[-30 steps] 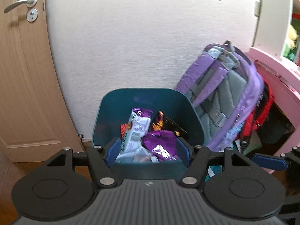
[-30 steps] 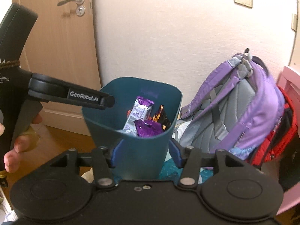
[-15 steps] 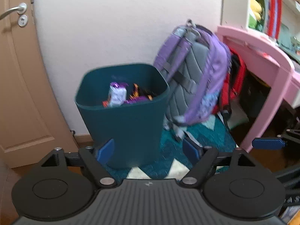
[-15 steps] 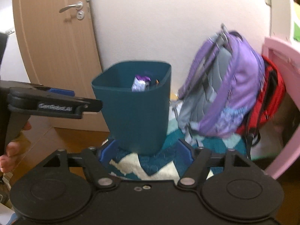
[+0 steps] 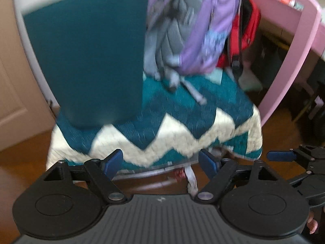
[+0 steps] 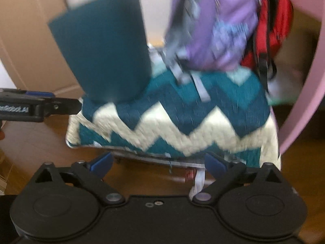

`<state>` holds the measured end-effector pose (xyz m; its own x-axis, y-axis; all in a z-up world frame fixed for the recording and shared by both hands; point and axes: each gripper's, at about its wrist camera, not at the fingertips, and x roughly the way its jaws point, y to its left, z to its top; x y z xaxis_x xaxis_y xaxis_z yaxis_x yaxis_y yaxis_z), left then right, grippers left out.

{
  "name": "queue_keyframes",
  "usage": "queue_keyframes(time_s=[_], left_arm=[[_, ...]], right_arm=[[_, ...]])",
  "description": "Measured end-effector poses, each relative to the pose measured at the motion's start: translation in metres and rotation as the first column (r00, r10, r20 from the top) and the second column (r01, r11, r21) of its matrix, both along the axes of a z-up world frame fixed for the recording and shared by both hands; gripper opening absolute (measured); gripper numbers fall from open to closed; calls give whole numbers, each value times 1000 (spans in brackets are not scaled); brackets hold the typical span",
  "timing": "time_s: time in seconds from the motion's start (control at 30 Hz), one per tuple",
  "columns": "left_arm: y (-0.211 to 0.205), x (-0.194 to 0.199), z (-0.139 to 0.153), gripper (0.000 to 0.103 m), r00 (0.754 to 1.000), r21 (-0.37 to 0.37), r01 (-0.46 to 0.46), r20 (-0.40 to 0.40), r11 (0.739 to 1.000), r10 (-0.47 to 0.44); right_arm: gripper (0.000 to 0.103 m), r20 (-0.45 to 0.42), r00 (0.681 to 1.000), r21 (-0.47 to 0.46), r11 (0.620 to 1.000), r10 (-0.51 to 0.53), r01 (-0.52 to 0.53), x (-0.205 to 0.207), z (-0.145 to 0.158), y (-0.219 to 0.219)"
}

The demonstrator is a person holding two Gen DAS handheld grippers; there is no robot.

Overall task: Collect trash
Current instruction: 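Withdraw both tools from the bin and lower them toward the floor trash, then close the left gripper on the red wrapper while the right gripper grasps the white tissue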

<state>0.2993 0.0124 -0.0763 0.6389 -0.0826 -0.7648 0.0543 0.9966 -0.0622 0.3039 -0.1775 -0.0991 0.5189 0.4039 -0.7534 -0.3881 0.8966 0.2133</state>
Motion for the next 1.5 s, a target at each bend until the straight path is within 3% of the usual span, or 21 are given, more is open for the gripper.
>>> queue_keyframes(time_s=[0.33, 0.5, 0.63, 0.87, 1.13, 1.33, 1.5], left_arm=[[-28, 46, -136, 81, 988, -10, 13, -156, 1000, -15], [-42, 75, -202, 81, 972, -25, 4, -234, 1000, -10], [-59, 95, -254, 81, 964, 16, 9, -267, 1000, -4], [-86, 130, -333, 81, 941, -19, -12, -338, 1000, 5], [-109, 163, -392, 81, 944, -39, 13, -328, 999, -25], [-116, 174, -431, 81, 935, -33, -13, -354, 999, 1], [-121, 177, -444, 81, 936, -26, -24, -351, 999, 14]], right_arm=[[97, -133, 988, -62, 996, -73, 65, 36, -130, -5], [97, -187, 982, -128, 991, 15, -40, 52, -184, 2], [97, -214, 973, -163, 980, 82, -118, 64, -229, 6], [89, -281, 953, -161, 973, 115, -164, 81, -304, 2], [77, -300, 950, -135, 982, 85, -131, 106, -372, -7], [75, -262, 957, -139, 976, 124, -165, 112, -399, -5], [70, -263, 960, -138, 980, 101, -141, 113, -416, 0]])
